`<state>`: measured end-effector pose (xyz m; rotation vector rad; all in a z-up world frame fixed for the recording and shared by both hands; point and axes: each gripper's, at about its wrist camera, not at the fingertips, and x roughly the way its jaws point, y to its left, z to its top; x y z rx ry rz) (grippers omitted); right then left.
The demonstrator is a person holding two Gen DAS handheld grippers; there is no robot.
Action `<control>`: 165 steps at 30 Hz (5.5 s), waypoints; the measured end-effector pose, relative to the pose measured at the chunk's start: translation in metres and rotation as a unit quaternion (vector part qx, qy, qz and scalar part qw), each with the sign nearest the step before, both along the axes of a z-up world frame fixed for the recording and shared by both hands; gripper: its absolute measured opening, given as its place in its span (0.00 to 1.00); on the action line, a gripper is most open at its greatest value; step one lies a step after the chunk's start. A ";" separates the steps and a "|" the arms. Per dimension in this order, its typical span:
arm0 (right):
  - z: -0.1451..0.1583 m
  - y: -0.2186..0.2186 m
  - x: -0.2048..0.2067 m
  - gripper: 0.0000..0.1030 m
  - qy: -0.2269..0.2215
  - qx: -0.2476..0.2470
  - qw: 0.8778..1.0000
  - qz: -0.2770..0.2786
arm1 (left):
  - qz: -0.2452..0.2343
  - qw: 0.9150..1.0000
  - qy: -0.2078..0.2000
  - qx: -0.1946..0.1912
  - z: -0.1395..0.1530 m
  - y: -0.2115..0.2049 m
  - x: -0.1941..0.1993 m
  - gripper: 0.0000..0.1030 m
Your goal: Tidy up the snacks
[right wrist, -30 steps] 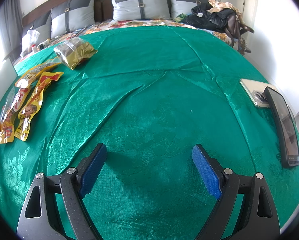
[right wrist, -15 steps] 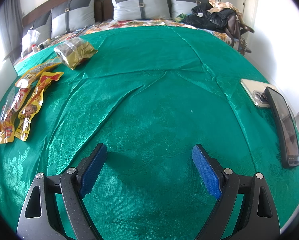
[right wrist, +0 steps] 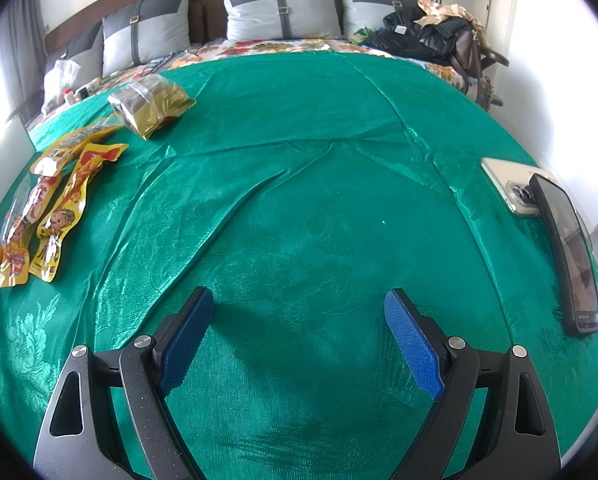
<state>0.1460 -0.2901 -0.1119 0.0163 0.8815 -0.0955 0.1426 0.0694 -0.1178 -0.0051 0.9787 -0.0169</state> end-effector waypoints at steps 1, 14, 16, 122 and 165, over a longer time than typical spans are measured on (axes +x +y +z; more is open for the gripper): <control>0.000 0.000 0.000 0.87 0.000 0.000 1.000 0.000 | 0.006 1.000 0.012 -0.010 0.003 0.003 0.003 0.99; 0.000 0.000 0.000 0.87 0.000 0.000 1.000 0.000 | 0.059 0.997 0.014 -0.039 0.020 -0.002 0.060 0.92; 0.000 0.000 0.001 0.87 0.000 0.000 1.000 0.000 | 0.067 0.997 0.015 -0.041 0.020 0.002 0.062 0.92; 0.013 0.015 0.012 0.40 -0.007 0.048 0.998 0.046 | 0.027 0.999 -0.022 0.004 -0.001 0.037 0.029 1.00; -0.001 0.014 0.008 0.87 0.009 0.007 0.998 0.055 | -0.052 0.997 0.054 0.003 0.018 0.021 0.029 0.15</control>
